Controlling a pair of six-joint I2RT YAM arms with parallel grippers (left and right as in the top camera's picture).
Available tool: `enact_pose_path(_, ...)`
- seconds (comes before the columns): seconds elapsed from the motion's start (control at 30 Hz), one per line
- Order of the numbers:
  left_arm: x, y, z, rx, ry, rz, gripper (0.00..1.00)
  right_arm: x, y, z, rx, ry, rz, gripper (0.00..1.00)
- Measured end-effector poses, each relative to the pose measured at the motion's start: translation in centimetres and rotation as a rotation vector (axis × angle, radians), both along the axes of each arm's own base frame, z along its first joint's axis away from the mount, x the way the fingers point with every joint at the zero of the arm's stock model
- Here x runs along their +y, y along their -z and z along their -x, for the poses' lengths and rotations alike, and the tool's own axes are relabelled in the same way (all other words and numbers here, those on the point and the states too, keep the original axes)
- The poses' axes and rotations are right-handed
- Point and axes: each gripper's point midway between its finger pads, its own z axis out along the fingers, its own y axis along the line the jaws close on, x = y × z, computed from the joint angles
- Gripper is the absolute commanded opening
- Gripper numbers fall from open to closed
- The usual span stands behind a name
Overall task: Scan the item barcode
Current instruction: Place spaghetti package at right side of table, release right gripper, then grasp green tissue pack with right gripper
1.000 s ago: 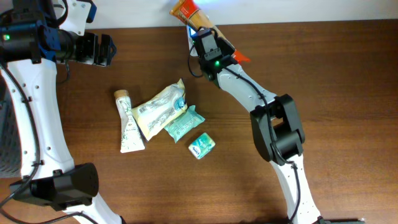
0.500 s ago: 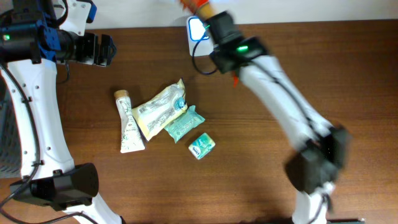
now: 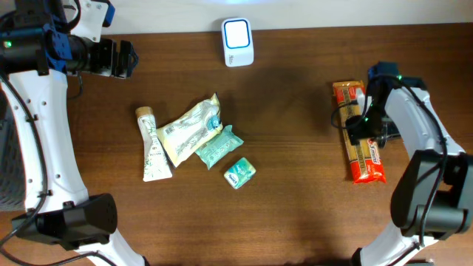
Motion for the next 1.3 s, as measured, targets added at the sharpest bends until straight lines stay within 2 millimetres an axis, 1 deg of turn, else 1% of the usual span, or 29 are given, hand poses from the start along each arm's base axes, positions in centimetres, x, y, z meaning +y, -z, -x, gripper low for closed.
enact_pose_path(0.03,0.0,0.0,0.0,-0.001,0.000,0.001,0.99,0.8,-1.5,0.3,0.026,0.010,-0.047,0.85)
enact_pose_path(0.1,0.0,0.0,-0.1,-0.003,0.000,0.000,0.99,4.1,-10.0,-3.4,-0.170,-0.005,-0.247,0.84)
enact_pose_path(0.13,0.0,0.0,0.0,-0.002,0.000,0.000,0.99,5.7,-11.5,-3.6,-0.200,-0.017,-0.342,0.84)
enact_pose_path(0.17,0.0,0.0,0.0,-0.002,0.000,0.000,0.99,7.2,-11.8,-3.8,-0.210,-0.028,-0.420,0.84)
enact_pose_path(0.2,0.0,0.0,0.0,-0.002,0.000,0.000,0.99,8.3,-11.8,-3.6,-0.202,-0.037,-0.474,0.83)
enact_pose_path(0.23,0.0,0.0,0.0,-0.001,0.000,0.000,0.99,10.1,-11.3,-3.2,-0.177,-0.058,-0.529,0.82)
enact_pose_path(0.27,0.0,0.0,0.0,-0.002,0.000,0.000,0.99,12.0,-10.4,-2.6,-0.144,-0.088,-0.565,0.81)
enact_pose_path(0.3,0.0,0.0,0.0,-0.001,0.000,0.000,0.99,14.2,-8.9,-2.3,-0.121,-0.140,-0.584,0.80)
enact_pose_path(0.37,0.0,0.0,0.0,-0.002,0.000,0.000,0.99,17.4,-6.8,-1.7,-0.098,-0.219,-0.600,0.79)
enact_pose_path(0.4,0.0,0.0,0.0,-0.002,0.000,0.000,0.99,19.3,-5.8,-1.1,-0.083,-0.270,-0.603,0.80)
enact_pose_path(0.43,0.0,0.0,0.0,-0.002,0.000,0.000,0.99,21.1,-5.3,-0.3,-0.063,-0.319,-0.605,0.79)
enact_pose_path(0.47,0.0,0.0,0.0,-0.001,0.000,0.000,0.99,22.8,-5.3,0.0,-0.066,-0.372,-0.604,0.79)
enact_pose_path(0.53,0.0,0.0,0.0,-0.002,0.000,0.000,0.99,24.4,-5.1,0.4,-0.070,-0.428,-0.584,0.79)
enact_pose_path(0.6,0.0,0.0,0.0,-0.002,0.000,0.000,0.99,26.2,-4.8,1.4,-0.056,-0.505,-0.546,0.79)
enact_pose_path(0.63,0.0,0.0,0.0,-0.002,0.000,0.000,0.99,27.1,-4.2,1.9,-0.037,-0.543,-0.521,0.79)
enact_pose_path(0.7,0.0,0.0,0.0,-0.002,0.000,0.000,0.99,27.8,-3.0,2.4,-0.004,-0.571,-0.504,0.78)
enact_pose_path(0.77,0.0,0.0,0.0,-0.002,0.000,0.000,0.99,27.8,-1.8,2.4,0.019,-0.578,-0.489,0.71)
enact_pose_path(0.83,0.0,0.0,0.0,-0.002,0.000,0.000,0.99,27.8,-1.7,2.4,0.021,-0.578,-0.488,0.64)
enact_pose_path(0.97,0.0,0.0,0.0,-0.002,0.000,0.000,0.99,28.6,-1.3,1.6,-0.027,-0.602,-0.496,0.56)
enact_pose_path(1.07,0.0,0.0,0.0,-0.001,0.000,0.000,0.99,30.4,0.2,1.6,-0.062,-0.616,-0.572,0.49)
enact_pose_path(1.13,0.0,0.0,0.0,0.000,0.000,0.000,0.99,32.2,2.1,2.1,-0.032,-0.620,-0.595,0.43)
enact_pose_path(1.17,0.0,0.0,0.0,-0.001,0.000,0.000,0.99,32.8,3.7,2.6,0.006,-0.616,-0.594,0.41)
enact_pose_path(1.2,0.0,0.0,0.0,-0.001,0.000,0.000,0.99,32.9,4.8,3.1,0.039,-0.602,-0.592,0.40)
enact_pose_path(1.27,0.0,0.0,0.0,-0.001,0.000,0.000,0.99,32.9,5.1,3.0,0.042,-0.587,-0.593,0.36)
enact_pose_path(1.3,0.0,0.0,0.0,-0.001,0.000,0.000,0.99,32.9,5.2,3.0,0.045,-0.584,-0.592,0.26)
